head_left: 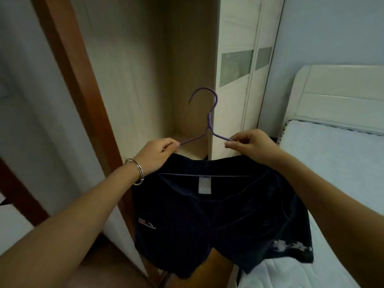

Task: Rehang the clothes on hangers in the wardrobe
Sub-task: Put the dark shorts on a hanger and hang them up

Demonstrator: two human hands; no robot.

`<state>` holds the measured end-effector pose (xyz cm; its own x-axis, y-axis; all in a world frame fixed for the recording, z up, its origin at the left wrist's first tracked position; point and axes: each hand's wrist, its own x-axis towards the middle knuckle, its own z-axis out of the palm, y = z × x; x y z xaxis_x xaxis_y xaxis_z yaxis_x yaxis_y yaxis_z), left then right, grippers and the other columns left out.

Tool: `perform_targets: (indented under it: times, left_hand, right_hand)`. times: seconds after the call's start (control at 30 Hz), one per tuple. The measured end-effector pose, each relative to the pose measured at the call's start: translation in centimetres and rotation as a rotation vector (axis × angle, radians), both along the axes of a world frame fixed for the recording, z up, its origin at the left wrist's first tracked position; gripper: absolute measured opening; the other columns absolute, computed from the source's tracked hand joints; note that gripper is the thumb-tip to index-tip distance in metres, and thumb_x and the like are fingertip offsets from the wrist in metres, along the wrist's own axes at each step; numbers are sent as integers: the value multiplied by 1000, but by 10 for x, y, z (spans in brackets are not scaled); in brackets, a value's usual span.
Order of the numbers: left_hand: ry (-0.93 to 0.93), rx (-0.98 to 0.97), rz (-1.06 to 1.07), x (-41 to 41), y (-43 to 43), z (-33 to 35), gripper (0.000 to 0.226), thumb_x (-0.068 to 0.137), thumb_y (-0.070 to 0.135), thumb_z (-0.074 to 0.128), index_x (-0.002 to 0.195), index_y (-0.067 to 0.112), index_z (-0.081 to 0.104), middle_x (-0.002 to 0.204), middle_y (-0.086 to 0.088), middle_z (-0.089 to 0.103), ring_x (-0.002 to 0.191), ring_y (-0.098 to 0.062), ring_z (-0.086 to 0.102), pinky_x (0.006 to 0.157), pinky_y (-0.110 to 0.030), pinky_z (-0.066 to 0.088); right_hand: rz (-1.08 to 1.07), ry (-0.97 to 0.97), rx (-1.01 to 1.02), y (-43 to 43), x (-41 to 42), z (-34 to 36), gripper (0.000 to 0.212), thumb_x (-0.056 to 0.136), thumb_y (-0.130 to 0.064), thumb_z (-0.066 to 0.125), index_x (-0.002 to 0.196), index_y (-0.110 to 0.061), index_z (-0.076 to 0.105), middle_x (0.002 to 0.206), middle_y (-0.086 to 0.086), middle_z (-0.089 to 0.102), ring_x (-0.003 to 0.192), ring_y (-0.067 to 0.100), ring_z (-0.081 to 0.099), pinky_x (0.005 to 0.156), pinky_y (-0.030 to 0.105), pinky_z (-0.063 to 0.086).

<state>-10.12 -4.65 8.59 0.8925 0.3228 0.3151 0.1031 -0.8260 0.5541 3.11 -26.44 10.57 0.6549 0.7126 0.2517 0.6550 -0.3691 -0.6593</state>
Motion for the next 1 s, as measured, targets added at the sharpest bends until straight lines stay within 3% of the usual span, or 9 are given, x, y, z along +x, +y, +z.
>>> perform_targets:
  times: [0.1, 0.23, 0.37, 0.53, 0.63, 0.7, 0.8, 0.9, 1.0]
  left_hand:
    - [-49, 7, -95, 34, 4, -13, 24, 91, 26, 50, 100, 9, 65, 86, -5, 64, 80, -21, 59, 74, -27, 44]
    - [-119, -84, -156, 78, 27, -30, 20, 88, 21, 56, 96, 8, 69, 70, 11, 57, 65, 3, 53, 61, -4, 37]
    - [-149, -156, -220, 111, 55, -38, 19, 88, 18, 57, 92, 6, 71, 83, 3, 65, 70, 2, 55, 62, 1, 37]
    - [-206, -199, -242, 150, 87, -44, 19, 86, 14, 58, 96, 3, 70, 88, 1, 63, 84, -12, 56, 66, 2, 37]
    - [-230, -197, -237, 171, 104, -47, 19, 86, 12, 57, 95, 2, 70, 88, -1, 62, 82, -12, 56, 65, 5, 36]
    - [-250, -215, -226, 186, 118, -44, 19, 86, 13, 58, 95, 1, 70, 87, -2, 63, 76, -8, 56, 65, 4, 36]
    - [-300, -217, -187, 208, 143, -35, 18, 86, 14, 59, 93, 2, 70, 78, 2, 61, 71, 11, 56, 65, 4, 36]
    - [-373, -264, -113, 232, 169, -28, 18, 85, 14, 60, 95, 3, 70, 76, 12, 58, 70, 21, 54, 67, 2, 38]
    - [-443, -285, -27, 261, 197, -22, 18, 85, 12, 59, 97, 2, 69, 78, 16, 57, 69, 22, 54, 68, 4, 39]
  right_hand:
    - [-56, 35, 17, 8, 16, -10, 9, 85, -31, 62, 86, -25, 68, 70, -1, 64, 69, 21, 58, 68, 34, 47]
    - [-128, 72, 10, 21, 39, -23, 10, 86, -30, 61, 80, -23, 67, 56, -6, 54, 52, 5, 49, 56, 16, 40]
    - [-208, 72, -32, 46, 55, -28, 13, 86, -29, 61, 75, -22, 66, 55, -5, 57, 44, -4, 51, 49, 1, 37]
    - [-317, 17, -31, 66, 73, -34, 28, 82, -30, 66, 106, -15, 67, 94, -1, 64, 81, 8, 55, 65, 7, 39]
    - [-343, 101, -34, 64, 91, -37, 55, 78, -30, 69, 129, -22, 50, 115, -12, 49, 103, 6, 48, 76, 5, 33]
    - [-345, 201, -101, 63, 109, -39, 70, 77, -28, 72, 138, -28, 37, 118, -12, 44, 107, 8, 45, 87, 16, 36]
    - [-318, 250, -254, 73, 138, -41, 67, 78, -29, 71, 136, -24, 39, 115, -6, 48, 110, 17, 51, 93, 28, 43]
    - [-217, 196, -245, 96, 169, -25, 48, 81, -28, 66, 126, -19, 50, 109, -2, 55, 106, 20, 55, 82, 22, 44]
    - [-84, 239, -286, 118, 209, -1, 44, 78, -28, 70, 115, -32, 46, 100, -14, 55, 98, 10, 54, 76, 15, 42]
